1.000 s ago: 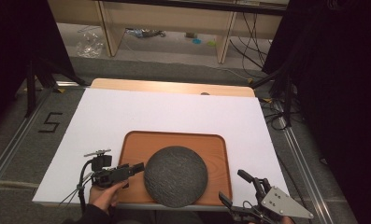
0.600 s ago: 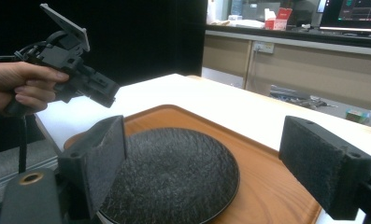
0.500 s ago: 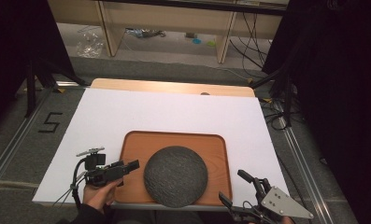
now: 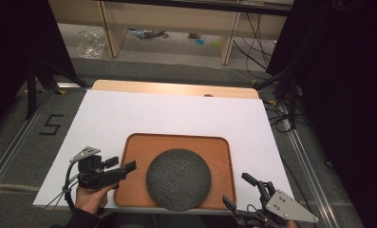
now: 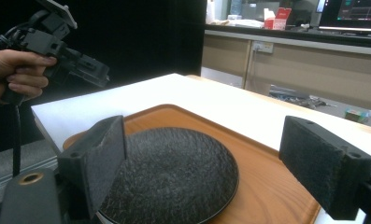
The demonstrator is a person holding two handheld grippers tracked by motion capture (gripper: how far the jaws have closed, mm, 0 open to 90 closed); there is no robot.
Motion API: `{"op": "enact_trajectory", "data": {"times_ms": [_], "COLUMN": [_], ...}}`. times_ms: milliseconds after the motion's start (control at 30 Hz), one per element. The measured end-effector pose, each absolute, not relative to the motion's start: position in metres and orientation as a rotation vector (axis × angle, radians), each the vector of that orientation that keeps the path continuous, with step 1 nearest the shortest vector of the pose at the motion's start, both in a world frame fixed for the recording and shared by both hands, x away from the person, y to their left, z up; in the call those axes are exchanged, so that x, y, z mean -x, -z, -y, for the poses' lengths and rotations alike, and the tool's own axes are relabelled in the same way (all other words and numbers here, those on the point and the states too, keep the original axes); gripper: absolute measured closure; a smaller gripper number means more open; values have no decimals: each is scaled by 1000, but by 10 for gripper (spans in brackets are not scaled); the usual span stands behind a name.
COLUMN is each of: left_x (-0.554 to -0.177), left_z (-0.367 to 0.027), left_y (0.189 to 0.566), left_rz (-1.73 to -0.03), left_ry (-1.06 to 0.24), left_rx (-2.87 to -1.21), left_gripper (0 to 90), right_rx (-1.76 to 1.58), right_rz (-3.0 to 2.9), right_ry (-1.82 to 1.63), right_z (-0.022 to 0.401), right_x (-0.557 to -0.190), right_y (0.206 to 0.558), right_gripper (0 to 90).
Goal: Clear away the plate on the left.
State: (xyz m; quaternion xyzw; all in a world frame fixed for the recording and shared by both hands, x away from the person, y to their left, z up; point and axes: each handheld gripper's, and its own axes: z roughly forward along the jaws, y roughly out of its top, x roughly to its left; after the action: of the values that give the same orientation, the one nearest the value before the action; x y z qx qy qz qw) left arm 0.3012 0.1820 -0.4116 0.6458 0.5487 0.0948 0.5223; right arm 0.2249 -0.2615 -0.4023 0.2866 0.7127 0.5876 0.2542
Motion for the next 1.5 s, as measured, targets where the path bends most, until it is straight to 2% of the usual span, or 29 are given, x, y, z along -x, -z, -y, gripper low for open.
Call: {"op": "enact_trajectory", "data": {"times_ms": [600,1500], "left_x": [-277,-246], "left_z": [-198,-191], "left_y": [398,394], "left_rz": [-1163,-1032], "left_ry": [-384,-466], "left_rx": [-1610,-1683], "left_gripper": [208,200], "right_rx": [-783,-782], "right_rz": [-1941,-1941], "right_ry": [-1597,-1592], "right_z": [261,261], "right_x": [-225,-225], "right_y": [403,403], "right_gripper": [159,158]}}
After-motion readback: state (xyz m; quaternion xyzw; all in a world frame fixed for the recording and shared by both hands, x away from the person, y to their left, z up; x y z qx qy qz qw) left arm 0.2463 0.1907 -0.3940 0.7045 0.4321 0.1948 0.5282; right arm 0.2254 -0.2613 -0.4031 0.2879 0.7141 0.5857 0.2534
